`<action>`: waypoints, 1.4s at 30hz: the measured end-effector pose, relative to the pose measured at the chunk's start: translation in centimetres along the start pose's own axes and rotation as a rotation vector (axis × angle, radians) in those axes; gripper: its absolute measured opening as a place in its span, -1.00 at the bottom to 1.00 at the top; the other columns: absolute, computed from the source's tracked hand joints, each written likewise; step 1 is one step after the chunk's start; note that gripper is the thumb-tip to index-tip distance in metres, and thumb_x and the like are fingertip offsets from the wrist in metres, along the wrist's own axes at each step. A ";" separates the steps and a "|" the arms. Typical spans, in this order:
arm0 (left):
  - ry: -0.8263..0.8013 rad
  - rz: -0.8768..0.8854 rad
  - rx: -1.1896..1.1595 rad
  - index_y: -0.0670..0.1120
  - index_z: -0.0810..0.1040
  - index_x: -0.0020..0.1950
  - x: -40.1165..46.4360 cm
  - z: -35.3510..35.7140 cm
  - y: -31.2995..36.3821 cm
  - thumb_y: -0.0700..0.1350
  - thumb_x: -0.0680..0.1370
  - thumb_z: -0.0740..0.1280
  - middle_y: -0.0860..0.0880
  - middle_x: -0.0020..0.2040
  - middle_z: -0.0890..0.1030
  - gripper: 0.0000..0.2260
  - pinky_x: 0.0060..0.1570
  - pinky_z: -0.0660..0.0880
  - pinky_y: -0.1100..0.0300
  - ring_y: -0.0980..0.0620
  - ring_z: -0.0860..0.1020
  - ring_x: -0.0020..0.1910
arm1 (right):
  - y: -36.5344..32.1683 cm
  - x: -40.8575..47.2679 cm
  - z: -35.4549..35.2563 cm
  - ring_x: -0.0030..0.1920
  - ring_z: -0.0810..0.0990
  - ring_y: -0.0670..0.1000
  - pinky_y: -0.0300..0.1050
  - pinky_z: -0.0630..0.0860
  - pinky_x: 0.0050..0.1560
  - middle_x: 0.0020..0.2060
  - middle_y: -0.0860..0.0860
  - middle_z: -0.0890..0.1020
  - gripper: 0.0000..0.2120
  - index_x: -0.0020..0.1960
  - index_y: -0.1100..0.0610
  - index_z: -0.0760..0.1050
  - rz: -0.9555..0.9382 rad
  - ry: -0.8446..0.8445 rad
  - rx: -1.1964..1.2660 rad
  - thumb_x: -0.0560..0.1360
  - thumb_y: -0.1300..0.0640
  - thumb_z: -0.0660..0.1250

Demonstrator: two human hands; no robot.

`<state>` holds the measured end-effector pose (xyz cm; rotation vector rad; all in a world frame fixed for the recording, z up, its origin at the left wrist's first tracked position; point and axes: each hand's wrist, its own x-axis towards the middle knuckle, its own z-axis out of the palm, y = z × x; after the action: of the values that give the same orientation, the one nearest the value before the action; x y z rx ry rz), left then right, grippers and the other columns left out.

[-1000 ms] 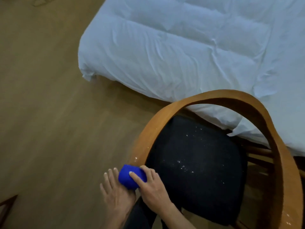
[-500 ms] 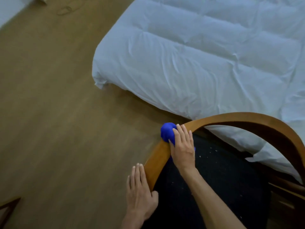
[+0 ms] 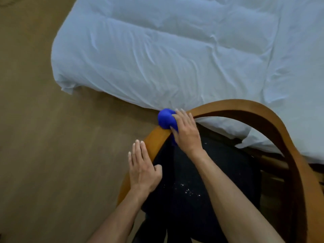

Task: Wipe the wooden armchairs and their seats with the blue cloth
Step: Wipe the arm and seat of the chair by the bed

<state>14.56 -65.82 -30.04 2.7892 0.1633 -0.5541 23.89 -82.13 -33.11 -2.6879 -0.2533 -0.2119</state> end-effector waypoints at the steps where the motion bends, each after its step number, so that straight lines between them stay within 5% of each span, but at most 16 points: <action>1: -0.008 0.010 0.017 -0.23 -0.15 0.55 0.3 0.0 0.4 0.07 0.38 0.08 -0.20 0.57 -0.11 -0.17 0.48 -0.21 0.00 -0.10 -0.13 0.55 | 1.3 1.2 -0.4 0.40 0.37 0.16 0.16 0.18 0.46 0.30 0.17 0.50 -0.63 0.26 0.23 0.46 0.129 0.039 -0.018 0.46 0.25 0.38; 4: -0.019 0.060 0.093 -0.22 -0.17 0.55 1.7 0.3 1.1 0.07 0.39 0.09 -0.23 0.56 -0.14 -0.17 0.48 -0.21 -0.06 -0.14 -0.16 0.54 | 2.4 2.8 -0.9 0.40 0.37 0.17 0.15 0.11 0.48 0.27 0.19 0.51 -0.66 0.25 0.23 0.44 0.289 0.105 -0.121 0.48 0.24 0.34; 9: 0.014 0.194 0.176 -0.24 -0.06 0.55 4.9 0.6 3.6 0.04 0.34 0.11 -0.28 0.55 -0.06 -0.16 0.48 -0.12 -0.19 -0.21 -0.09 0.54 | 2.9 0.9 -1.0 0.34 0.44 0.18 0.17 0.23 0.44 0.25 0.21 0.53 -0.71 0.18 0.25 0.48 0.046 0.075 -0.121 0.46 0.29 0.35; 14: -0.048 0.280 0.235 -0.18 -0.25 0.54 8.3 0.3 8.1 0.10 0.40 0.04 -0.23 0.55 -0.21 -0.18 0.47 -0.25 -0.17 -0.18 -0.23 0.53 | 10.5 -0.2 -7.2 0.34 0.42 0.18 0.18 0.22 0.44 0.28 0.21 0.46 -0.65 0.17 0.26 0.42 0.139 0.178 -0.050 0.40 0.36 0.34; 19: -0.069 0.391 0.222 -0.12 -0.27 0.55 9.8 0.4 12.7 0.10 0.50 0.14 -0.19 0.55 -0.24 -0.20 0.44 -0.25 -0.21 -0.19 -0.24 0.53 | 14.8 -3.8 -11.7 0.06 0.49 0.03 -0.04 0.44 0.18 0.13 0.12 0.49 -0.73 0.19 0.22 0.36 0.488 0.402 0.109 0.51 0.23 0.26; 25: -0.034 0.490 0.129 -0.21 -0.24 0.53 10.6 0.9 19.3 0.06 0.50 0.18 -0.20 0.56 -0.16 -0.19 0.48 -0.11 -0.20 -0.19 -0.15 0.54 | 19.6 -7.3 -15.0 -0.09 0.53 0.07 -0.13 0.45 -0.13 -0.06 0.08 0.51 -0.87 0.10 0.13 0.31 0.957 0.367 0.243 0.57 0.18 0.19; 31: 0.069 0.511 0.147 -0.25 -0.22 0.53 9.6 2.3 24.4 0.01 0.49 0.23 -0.23 0.56 -0.16 -0.17 0.45 -0.15 -0.25 -0.24 -0.17 0.53 | 23.3 -12.7 -17.4 0.25 0.44 0.23 0.05 0.41 0.16 0.48 0.19 0.16 -0.64 0.31 0.35 0.30 1.093 0.061 0.011 0.53 0.28 0.19; 36: 0.108 0.561 0.248 -0.23 -0.19 0.54 8.9 3.0 28.2 0.01 0.47 0.26 -0.22 0.56 -0.15 -0.16 0.41 -0.15 -0.34 -0.26 -0.18 0.52 | 21.5 -21.1 -17.6 0.38 0.34 0.23 0.19 0.32 0.35 0.41 0.21 0.30 -0.39 0.49 0.19 0.14 1.063 0.168 -0.070 0.48 0.35 0.22; 42: 0.139 0.664 0.417 -0.07 -0.12 0.56 7.4 4.4 31.9 0.00 0.45 0.26 -0.23 0.55 -0.18 -0.20 0.34 -0.23 -0.40 -0.34 -0.23 0.50 | 17.3 -29.5 -17.4 0.26 0.45 0.26 0.21 0.40 0.27 0.28 0.27 0.43 -0.56 0.35 0.23 0.34 1.242 0.288 -0.217 0.48 0.37 0.27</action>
<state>25.14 -97.12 -28.44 3.0035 -0.9136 -0.2396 -3.01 -109.31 -30.04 -2.4350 1.5233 -0.2201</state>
